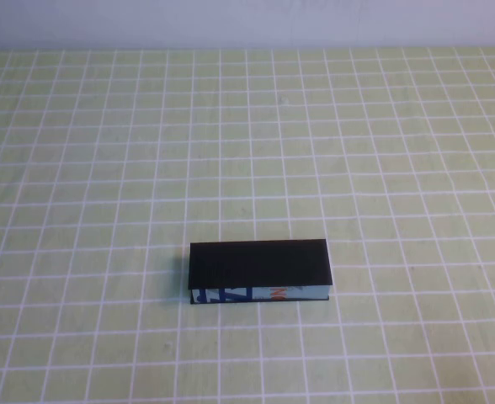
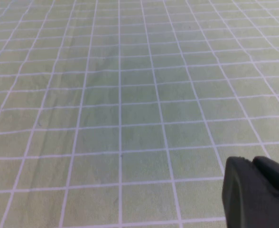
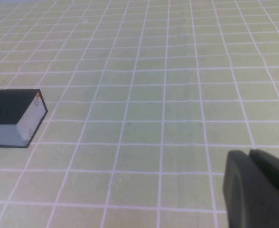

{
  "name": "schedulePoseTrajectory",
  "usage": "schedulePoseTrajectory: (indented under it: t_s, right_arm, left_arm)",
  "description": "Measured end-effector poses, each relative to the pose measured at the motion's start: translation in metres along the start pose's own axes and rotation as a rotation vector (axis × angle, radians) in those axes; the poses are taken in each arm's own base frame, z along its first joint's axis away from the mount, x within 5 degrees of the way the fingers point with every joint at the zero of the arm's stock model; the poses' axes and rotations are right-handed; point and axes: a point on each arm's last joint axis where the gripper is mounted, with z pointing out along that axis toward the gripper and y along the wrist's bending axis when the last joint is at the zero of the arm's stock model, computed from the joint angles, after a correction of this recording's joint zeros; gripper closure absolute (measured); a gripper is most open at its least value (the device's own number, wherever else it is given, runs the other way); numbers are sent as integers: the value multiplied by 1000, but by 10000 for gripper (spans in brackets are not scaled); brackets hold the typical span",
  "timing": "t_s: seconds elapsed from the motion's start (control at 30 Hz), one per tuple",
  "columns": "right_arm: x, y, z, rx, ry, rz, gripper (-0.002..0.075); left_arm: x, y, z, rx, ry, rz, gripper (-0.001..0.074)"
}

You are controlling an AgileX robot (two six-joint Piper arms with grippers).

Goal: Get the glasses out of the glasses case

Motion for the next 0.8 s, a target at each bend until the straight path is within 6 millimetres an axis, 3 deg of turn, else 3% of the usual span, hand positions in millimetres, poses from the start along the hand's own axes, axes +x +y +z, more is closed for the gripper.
schedulePoseTrajectory:
  t_s: [0.8]
  right_arm:
    - [0, 0, 0, 0, 0, 0, 743]
  left_arm:
    - [0, -1, 0, 7, -2, -20, 739]
